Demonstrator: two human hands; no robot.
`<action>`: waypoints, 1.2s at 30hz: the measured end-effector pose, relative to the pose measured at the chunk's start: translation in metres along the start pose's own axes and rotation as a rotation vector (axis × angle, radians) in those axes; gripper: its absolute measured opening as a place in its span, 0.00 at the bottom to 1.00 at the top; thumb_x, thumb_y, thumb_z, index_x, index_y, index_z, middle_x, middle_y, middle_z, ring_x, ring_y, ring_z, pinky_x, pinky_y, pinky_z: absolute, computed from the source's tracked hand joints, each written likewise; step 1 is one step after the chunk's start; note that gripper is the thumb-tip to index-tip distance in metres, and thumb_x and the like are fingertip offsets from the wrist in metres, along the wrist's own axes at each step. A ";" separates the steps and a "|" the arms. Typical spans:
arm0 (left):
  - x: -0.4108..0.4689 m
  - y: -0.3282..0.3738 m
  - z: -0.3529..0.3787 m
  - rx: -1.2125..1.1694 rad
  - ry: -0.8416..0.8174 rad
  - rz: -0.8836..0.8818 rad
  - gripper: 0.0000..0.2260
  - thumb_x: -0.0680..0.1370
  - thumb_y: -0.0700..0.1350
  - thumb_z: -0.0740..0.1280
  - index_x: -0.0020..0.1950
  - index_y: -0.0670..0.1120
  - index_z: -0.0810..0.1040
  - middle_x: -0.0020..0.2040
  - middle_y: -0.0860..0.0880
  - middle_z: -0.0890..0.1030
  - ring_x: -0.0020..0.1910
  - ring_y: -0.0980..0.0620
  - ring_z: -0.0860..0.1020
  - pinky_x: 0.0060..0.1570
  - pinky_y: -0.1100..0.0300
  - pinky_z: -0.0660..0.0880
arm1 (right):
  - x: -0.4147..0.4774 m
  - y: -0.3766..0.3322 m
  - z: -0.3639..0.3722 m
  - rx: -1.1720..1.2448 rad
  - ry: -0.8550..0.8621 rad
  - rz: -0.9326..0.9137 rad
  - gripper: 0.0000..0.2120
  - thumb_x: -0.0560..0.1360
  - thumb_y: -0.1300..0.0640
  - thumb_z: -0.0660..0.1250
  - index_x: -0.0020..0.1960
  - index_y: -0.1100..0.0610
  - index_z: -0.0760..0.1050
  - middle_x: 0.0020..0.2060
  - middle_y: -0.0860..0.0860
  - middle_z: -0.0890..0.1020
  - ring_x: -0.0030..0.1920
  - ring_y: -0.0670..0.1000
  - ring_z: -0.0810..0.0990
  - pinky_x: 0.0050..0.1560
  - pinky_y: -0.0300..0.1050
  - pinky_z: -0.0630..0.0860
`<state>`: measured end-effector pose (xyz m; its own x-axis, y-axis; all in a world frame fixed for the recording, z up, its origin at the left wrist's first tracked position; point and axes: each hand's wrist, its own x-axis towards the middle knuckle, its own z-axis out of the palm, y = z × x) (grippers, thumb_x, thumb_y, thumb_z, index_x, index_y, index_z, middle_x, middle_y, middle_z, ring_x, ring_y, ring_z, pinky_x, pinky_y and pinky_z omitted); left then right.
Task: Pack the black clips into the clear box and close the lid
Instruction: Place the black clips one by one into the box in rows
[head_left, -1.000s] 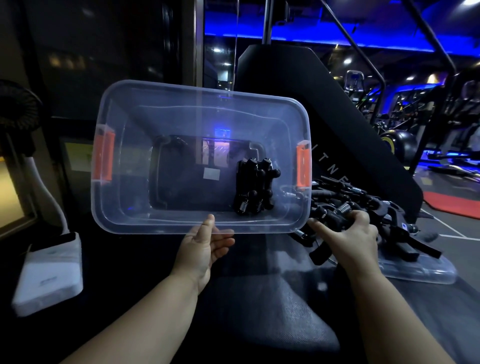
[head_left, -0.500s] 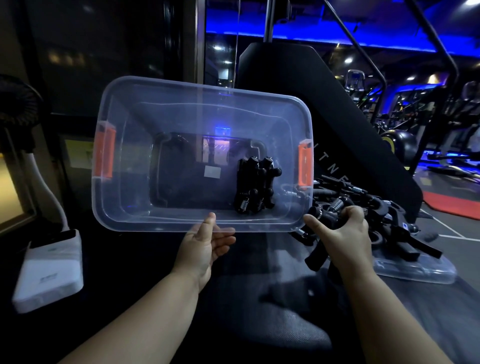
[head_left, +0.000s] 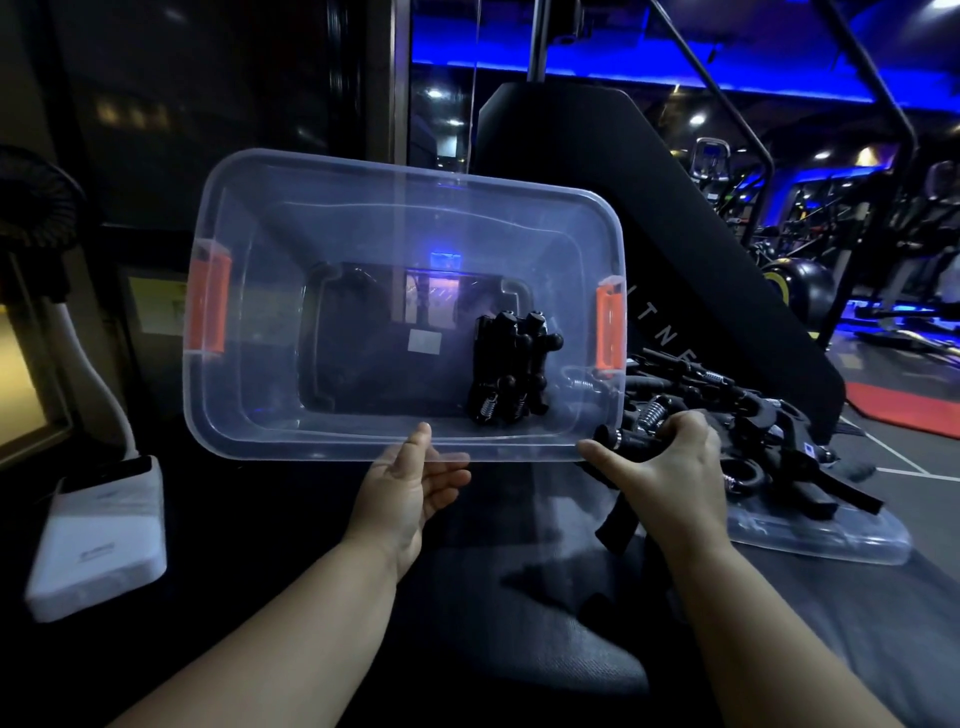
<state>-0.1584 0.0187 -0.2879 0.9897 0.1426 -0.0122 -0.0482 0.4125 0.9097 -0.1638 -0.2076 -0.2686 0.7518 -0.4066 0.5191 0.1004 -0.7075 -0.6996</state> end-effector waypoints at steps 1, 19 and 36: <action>0.000 0.000 0.000 0.001 0.001 0.000 0.14 0.80 0.52 0.60 0.38 0.46 0.70 0.37 0.46 0.85 0.32 0.53 0.81 0.39 0.59 0.75 | -0.001 -0.001 0.001 0.002 0.005 -0.006 0.36 0.56 0.35 0.77 0.50 0.55 0.65 0.48 0.51 0.69 0.48 0.50 0.69 0.49 0.45 0.67; -0.002 0.003 -0.001 -0.040 -0.011 -0.029 0.13 0.79 0.50 0.62 0.37 0.46 0.70 0.36 0.45 0.85 0.32 0.53 0.82 0.38 0.60 0.75 | 0.009 0.003 -0.013 0.383 0.084 0.021 0.23 0.71 0.46 0.54 0.64 0.51 0.67 0.41 0.47 0.77 0.45 0.51 0.74 0.46 0.43 0.64; 0.003 0.002 -0.004 -0.130 -0.010 -0.074 0.18 0.80 0.54 0.58 0.37 0.44 0.73 0.34 0.44 0.84 0.31 0.51 0.82 0.36 0.59 0.74 | 0.012 0.002 -0.040 -0.012 -0.103 0.030 0.08 0.75 0.55 0.69 0.49 0.50 0.70 0.38 0.53 0.79 0.39 0.56 0.76 0.41 0.45 0.67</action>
<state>-0.1563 0.0234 -0.2875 0.9925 0.0985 -0.0726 0.0087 0.5347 0.8450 -0.1806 -0.2371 -0.2438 0.8175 -0.3664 0.4444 0.0695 -0.7031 -0.7076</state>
